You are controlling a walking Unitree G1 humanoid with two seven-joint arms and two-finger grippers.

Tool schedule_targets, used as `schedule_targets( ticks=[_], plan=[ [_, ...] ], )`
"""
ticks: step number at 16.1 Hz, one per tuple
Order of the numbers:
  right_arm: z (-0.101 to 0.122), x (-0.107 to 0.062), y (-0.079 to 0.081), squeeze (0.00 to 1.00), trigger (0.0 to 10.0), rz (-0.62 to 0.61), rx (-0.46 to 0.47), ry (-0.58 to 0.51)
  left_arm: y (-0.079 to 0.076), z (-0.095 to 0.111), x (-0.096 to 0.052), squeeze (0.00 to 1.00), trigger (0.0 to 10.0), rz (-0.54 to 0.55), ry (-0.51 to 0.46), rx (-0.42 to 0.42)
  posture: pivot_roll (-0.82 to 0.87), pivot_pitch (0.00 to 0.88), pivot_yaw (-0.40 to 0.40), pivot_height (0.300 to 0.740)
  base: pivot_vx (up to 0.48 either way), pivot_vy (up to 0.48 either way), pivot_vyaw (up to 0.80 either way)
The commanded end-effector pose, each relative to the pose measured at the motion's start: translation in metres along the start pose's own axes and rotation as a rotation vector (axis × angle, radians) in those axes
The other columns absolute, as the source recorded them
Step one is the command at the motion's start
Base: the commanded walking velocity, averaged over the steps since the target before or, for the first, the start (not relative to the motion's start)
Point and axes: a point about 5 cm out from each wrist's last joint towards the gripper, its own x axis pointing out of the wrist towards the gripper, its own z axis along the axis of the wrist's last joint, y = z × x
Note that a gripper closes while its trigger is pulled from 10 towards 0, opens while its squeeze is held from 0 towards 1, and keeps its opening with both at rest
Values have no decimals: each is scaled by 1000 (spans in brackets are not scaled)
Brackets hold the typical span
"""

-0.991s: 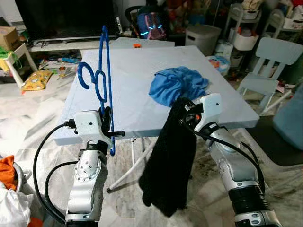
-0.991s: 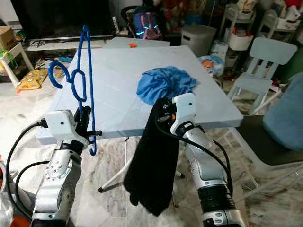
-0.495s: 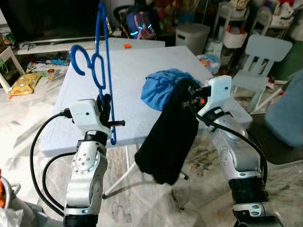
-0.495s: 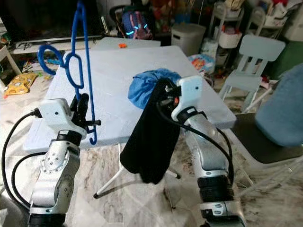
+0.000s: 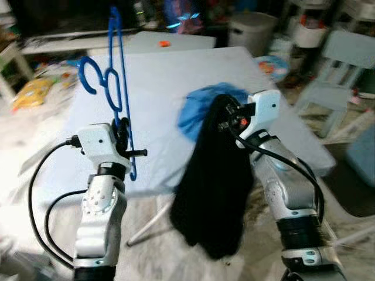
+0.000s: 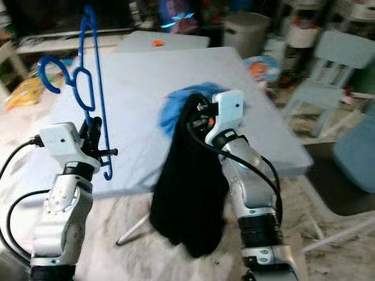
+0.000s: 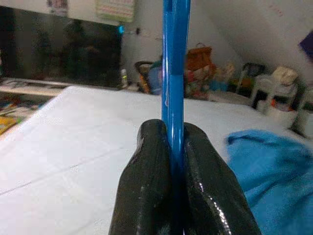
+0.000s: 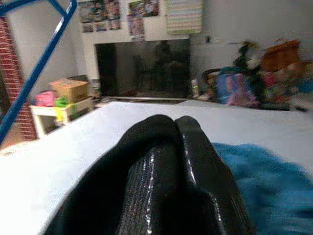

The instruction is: Hang hanger

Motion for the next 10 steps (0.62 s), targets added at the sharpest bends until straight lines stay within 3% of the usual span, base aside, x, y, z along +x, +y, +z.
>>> schedule_targets(
  ticks=[1,6,10],
  plan=[
    [17,6,4,0,10000,11,-12,-65,2,4,-1,0,10000,-1,-11,15,-70,10,-12,740,334,0,0],
    [13,5,6,0,10000,23,-20,-52,0,3,-2,0,10000,2,-7,13,-72,4,-10,740,308,0,0],
    [11,5,7,0,10000,34,-23,-40,1,0,-3,0,10000,17,5,21,-72,0,-11,740,0,0,0]
  ],
)
